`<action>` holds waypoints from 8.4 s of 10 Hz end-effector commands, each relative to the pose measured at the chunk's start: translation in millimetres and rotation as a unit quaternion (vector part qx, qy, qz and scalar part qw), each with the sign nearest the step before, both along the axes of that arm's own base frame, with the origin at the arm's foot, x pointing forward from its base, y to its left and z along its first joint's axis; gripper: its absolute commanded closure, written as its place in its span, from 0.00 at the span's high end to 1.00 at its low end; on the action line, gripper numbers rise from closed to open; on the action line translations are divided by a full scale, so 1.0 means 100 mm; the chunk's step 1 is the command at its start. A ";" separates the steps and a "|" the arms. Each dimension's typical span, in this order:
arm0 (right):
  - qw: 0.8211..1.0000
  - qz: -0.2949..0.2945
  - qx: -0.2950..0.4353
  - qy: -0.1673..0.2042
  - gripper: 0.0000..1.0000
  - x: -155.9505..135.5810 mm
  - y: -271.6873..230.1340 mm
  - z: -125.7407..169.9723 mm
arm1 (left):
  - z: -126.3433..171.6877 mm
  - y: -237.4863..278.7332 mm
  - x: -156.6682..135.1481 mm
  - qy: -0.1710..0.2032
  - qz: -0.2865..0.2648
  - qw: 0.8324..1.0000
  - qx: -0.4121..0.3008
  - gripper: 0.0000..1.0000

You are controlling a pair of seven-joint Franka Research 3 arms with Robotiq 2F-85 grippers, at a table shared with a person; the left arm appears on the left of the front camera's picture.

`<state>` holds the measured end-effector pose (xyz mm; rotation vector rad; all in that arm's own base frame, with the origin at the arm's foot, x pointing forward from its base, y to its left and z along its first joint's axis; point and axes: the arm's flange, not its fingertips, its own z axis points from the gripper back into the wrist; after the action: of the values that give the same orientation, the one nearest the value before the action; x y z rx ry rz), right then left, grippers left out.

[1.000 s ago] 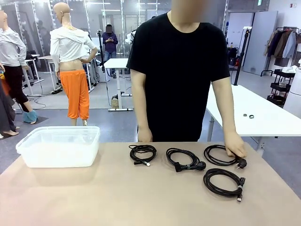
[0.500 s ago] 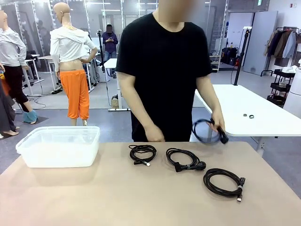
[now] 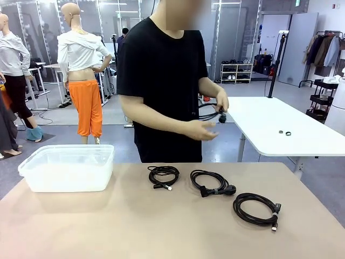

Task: Organize and store the cables.
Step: Place the Power Cable into the Organizing box.

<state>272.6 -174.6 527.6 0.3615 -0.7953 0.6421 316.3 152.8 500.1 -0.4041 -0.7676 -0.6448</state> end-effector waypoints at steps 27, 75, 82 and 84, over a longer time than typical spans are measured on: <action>0.822 0.350 -0.436 0.105 1.00 3.13 3.68 -2.15 | -0.01 0.00 -0.01 -0.004 -0.010 1.000 -0.001 1.00; 0.837 0.321 -0.404 0.183 0.48 1.19 6.23 -1.68 | -0.01 0.00 -0.01 -0.004 -0.010 1.000 -0.001 1.00; 0.858 0.285 -0.385 0.183 1.00 1.05 6.25 -1.73 | -0.01 0.00 -0.01 -0.004 -0.010 1.000 -0.001 1.00; 0.866 0.293 -0.369 0.166 1.00 1.03 6.03 -1.64 | -0.01 0.00 -0.01 -0.004 -0.010 1.000 -0.001 1.00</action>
<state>386.2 447.0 359.8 -0.0361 -0.0071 1.3597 316.2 151.9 499.9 -0.3995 -0.7629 -0.6469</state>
